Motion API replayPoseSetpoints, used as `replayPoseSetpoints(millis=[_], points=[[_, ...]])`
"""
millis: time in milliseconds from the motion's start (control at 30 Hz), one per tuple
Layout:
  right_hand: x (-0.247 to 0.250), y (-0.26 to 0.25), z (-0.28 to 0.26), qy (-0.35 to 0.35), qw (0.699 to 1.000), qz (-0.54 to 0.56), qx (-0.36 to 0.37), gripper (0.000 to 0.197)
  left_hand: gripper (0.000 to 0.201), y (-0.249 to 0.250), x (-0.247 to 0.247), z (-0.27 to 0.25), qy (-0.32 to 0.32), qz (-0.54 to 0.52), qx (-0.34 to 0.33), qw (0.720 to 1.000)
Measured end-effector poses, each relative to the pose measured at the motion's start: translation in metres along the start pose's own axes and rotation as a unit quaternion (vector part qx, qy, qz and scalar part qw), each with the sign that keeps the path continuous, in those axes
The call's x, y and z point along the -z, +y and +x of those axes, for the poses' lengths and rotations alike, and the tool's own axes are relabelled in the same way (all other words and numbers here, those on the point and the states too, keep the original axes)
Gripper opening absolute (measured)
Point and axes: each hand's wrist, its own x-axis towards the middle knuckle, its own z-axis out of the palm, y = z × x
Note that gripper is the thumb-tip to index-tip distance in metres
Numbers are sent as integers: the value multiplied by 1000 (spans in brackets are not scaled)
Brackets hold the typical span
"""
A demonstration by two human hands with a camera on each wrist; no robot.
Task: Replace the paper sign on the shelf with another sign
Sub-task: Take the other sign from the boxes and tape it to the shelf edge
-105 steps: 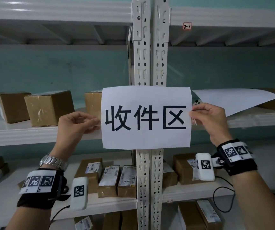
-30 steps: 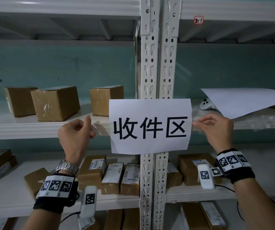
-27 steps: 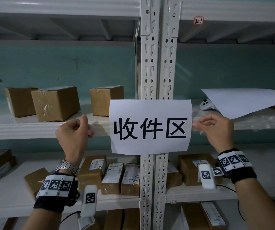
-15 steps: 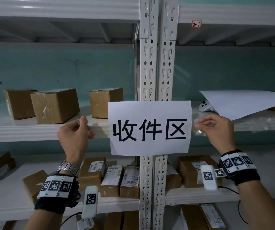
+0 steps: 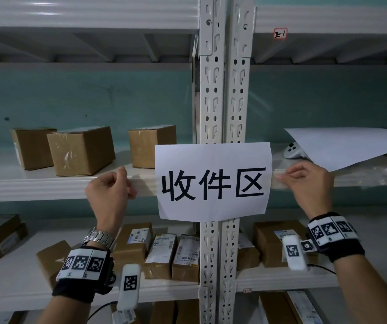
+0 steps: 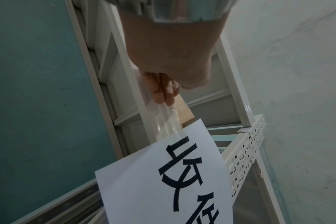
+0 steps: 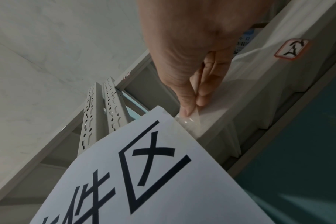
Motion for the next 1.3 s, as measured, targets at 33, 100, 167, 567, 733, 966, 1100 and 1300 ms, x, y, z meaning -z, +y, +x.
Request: replayPoseSetpoints(millis=[33, 100, 167, 567, 733, 966, 1100, 1300], points=[[-1, -1, 0, 8, 1000, -4, 3, 22, 40, 0, 0, 0, 0, -1, 0, 1000], [-3, -2, 0, 19, 1000, -12, 7, 23, 39, -1, 1, 0, -1, -2, -1, 1000], [-5, -2, 1, 23, 1000, -19, 10, 23, 39, -2, 1, 1, -2, -2, -3, 1000], [-5, -5, -2, 26, 999, -34, 18, 20, 43, -7, 7, 4, 2, -10, -1, 1000], [-6, -7, -3, 32, 998, -49, 30, 20, 44, -6, 9, 5, 4, -14, 6, 1000], [-5, -9, -5, 24, 999, -45, 15, 21, 44, -4, 7, 4, 4, -12, 10, 1000], [-3, -10, -5, 31, 997, -65, 6, 21, 43, -2, 5, 2, 6, -14, 19, 1000], [5, -12, -5, 35, 996, -84, -5, 27, 42, 4, 2, 1, 15, -12, 20, 1000]])
